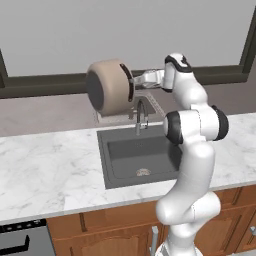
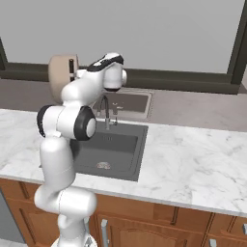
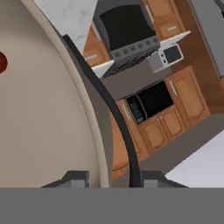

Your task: Dump the bell pepper from the pot into the sink. Then turn on the water and wash the bell pepper. Then turn off the water and put the bell pepper back in the pot.

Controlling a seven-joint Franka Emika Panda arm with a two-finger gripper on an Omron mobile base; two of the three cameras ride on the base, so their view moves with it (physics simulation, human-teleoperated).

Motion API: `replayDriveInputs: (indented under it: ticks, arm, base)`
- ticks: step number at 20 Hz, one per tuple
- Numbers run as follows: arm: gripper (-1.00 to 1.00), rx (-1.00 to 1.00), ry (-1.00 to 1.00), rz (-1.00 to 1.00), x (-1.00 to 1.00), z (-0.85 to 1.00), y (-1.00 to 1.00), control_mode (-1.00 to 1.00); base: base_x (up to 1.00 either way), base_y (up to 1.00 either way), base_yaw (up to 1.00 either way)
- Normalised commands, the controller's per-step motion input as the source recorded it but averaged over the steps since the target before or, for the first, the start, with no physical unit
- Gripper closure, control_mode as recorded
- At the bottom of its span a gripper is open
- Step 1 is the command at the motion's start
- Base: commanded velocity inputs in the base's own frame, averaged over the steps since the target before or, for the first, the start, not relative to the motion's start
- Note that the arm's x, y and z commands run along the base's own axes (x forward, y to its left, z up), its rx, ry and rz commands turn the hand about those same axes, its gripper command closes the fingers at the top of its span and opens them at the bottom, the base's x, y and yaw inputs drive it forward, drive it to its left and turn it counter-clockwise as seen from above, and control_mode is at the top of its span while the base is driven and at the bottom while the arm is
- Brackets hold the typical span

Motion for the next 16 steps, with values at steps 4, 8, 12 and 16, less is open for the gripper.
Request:
replayDriveInputs:
  ticks: [4, 8, 12, 16]
  arm:
    - [1.0, 0.26, 0.14, 0.0, 0.07, 0.0, -0.02, -1.0]
    - [1.0, 0.27, 0.13, 0.0, 0.14, 0.0, 0.0, -1.0]
    - [1.0, 0.14, 0.06, 0.0, 0.27, 0.0, -0.03, -1.0]
    - [1.0, 0.04, 0.04, 0.0, 0.29, 0.0, -0.11, -1.0]
  base:
    - [0.0, 0.0, 0.0]
    - [0.0, 0.0, 0.0]
    - [0.0, 0.0, 0.0]
    - [0.0, 0.0, 0.0]
